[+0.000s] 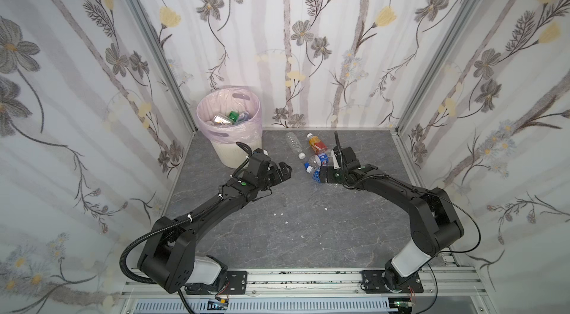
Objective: Throw the plastic bottles in the bin
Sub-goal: 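Close the right gripper on the blue-labelled 350ml bottle while the left returns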
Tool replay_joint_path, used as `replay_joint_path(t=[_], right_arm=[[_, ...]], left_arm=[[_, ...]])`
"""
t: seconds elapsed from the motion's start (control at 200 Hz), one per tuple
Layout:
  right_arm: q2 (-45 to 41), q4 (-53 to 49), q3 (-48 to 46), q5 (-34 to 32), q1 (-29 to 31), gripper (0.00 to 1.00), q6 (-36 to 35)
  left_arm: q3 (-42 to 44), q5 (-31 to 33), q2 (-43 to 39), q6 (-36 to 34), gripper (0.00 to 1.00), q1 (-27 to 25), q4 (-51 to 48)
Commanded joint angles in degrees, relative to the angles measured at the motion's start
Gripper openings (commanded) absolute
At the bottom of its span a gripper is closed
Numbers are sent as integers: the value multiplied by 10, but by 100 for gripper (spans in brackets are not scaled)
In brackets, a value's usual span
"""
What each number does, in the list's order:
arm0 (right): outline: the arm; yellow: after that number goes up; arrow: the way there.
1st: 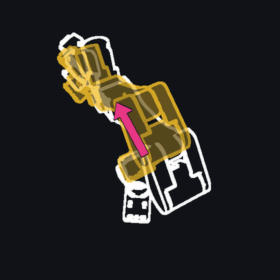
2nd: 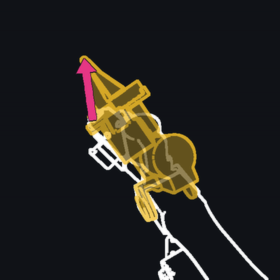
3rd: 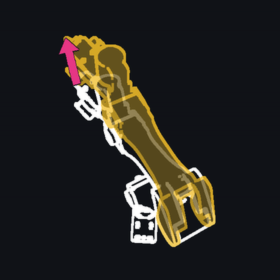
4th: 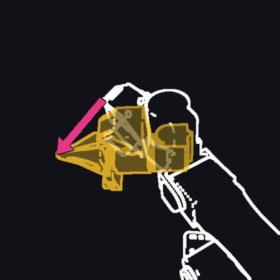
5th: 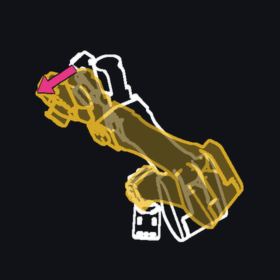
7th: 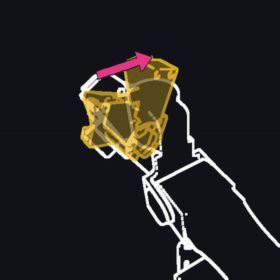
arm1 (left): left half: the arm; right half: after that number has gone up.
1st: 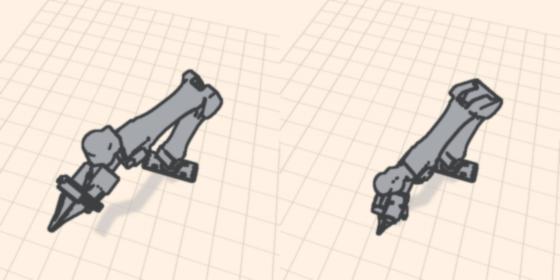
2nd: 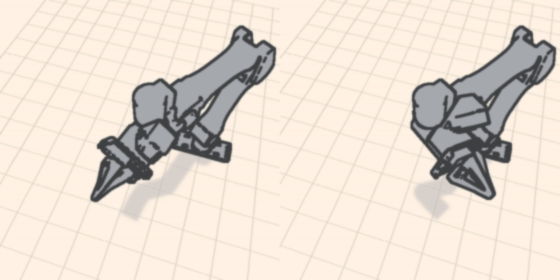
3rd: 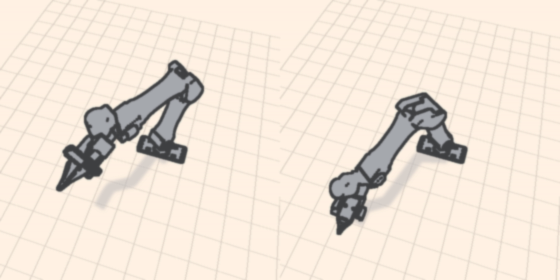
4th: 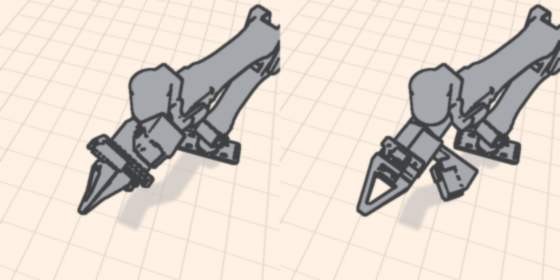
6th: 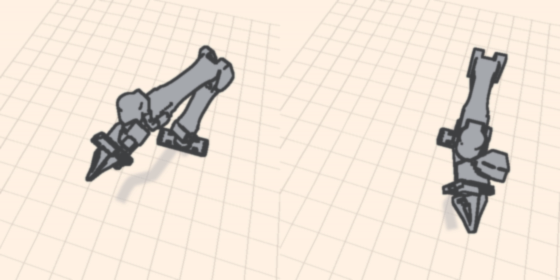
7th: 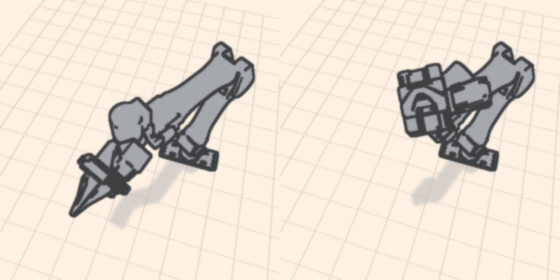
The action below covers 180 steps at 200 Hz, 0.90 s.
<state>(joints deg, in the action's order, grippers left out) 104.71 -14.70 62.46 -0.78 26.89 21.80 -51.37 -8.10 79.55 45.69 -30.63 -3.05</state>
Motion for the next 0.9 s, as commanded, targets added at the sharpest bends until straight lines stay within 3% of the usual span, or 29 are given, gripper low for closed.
replay_joint_path(t=[0.0,0.58,0.894], right_arm=[[11,8,5,-5,2,100,-9],[0,-8,-20,-25,59,100,3],[69,0,24,-27,60,100,-12]], left_arm=[[4,12,-4,10,100,-4,30],[88,51,-56,22,100,-5,91],[81,28,-41,10,100,-5,96]])
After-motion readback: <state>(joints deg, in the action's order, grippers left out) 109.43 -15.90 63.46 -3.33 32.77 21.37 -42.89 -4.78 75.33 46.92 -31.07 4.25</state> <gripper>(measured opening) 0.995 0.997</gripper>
